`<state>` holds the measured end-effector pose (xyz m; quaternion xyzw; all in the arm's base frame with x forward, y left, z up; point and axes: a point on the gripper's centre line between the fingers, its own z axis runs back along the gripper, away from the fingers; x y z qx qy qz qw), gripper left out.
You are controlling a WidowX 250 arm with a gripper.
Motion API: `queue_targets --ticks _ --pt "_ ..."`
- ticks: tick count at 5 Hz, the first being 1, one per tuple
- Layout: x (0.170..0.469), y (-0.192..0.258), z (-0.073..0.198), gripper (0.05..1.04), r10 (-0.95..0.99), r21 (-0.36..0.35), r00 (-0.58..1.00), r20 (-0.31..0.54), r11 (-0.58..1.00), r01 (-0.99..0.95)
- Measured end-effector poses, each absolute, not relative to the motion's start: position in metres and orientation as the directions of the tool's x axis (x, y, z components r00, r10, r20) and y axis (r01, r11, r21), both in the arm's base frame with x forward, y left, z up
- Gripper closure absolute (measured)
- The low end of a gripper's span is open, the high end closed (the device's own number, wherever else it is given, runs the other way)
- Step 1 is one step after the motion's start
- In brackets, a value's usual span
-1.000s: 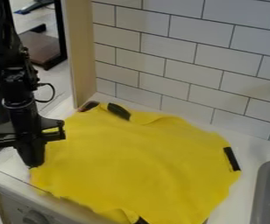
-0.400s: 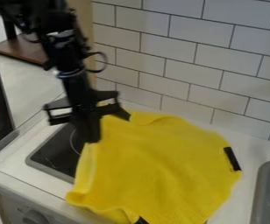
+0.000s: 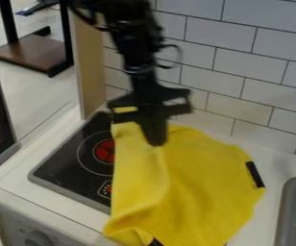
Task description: Fold the cloth from the bottom left to top right
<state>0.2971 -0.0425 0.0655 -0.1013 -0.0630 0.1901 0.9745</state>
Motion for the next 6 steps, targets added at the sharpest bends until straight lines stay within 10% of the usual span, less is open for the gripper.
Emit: queue_targets --ticks 3,6 --pt "0.313 -0.070 0.015 1.005 0.324 -0.145 0.942 0.085 0.940 -0.310" --pt "0.316 -0.065 0.007 0.377 0.343 -0.117 0.934 0.102 0.936 -0.331"
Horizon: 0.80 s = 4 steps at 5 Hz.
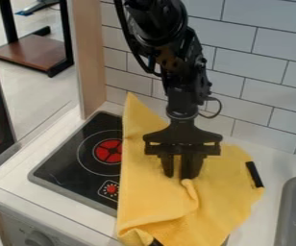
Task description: Fold the cloth from the bottom left to top right
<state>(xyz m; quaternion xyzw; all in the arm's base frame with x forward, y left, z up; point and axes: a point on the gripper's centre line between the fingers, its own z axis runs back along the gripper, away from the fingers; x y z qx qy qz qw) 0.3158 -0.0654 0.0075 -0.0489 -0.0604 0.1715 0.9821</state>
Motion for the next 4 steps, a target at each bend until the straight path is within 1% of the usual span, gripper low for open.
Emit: queue_targets --ticks 1,2,3,4 --pt "0.312 -0.067 0.018 0.106 0.347 -0.144 0.931 0.112 0.933 -0.330" --pt "0.307 -0.067 0.023 0.069 0.320 -0.140 0.943 0.096 0.942 -0.305" --pt "0.310 -0.069 0.048 0.080 0.310 -0.185 0.940 0.140 0.941 -0.283" --pt "0.306 -0.070 0.071 0.085 0.296 -0.222 0.943 0.153 0.940 -0.259"
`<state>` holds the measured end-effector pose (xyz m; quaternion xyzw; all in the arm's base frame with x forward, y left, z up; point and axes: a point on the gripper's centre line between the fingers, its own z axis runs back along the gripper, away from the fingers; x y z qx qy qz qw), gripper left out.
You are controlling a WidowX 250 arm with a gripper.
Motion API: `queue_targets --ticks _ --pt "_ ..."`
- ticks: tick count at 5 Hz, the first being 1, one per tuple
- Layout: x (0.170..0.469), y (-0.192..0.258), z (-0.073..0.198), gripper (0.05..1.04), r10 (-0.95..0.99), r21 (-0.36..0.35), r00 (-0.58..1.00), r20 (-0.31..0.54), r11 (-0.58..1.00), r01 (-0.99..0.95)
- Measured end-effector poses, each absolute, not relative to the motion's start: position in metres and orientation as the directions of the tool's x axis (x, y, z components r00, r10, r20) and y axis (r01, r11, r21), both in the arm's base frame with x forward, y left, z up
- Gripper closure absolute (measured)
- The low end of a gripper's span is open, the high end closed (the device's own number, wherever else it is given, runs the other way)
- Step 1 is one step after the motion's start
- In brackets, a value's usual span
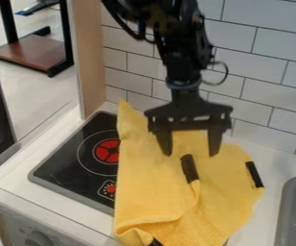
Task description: Fold the cloth from the bottom left to top right
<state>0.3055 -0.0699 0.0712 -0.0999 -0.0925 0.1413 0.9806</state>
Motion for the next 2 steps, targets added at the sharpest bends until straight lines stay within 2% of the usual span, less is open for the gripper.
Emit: queue_targets --ticks 1,2 --pt "0.3010 -0.0658 0.0875 0.085 0.285 -0.235 0.941 0.184 0.942 -0.239" --pt "0.3006 -0.0658 0.0871 0.085 0.280 -0.234 0.942 0.184 0.943 -0.235"
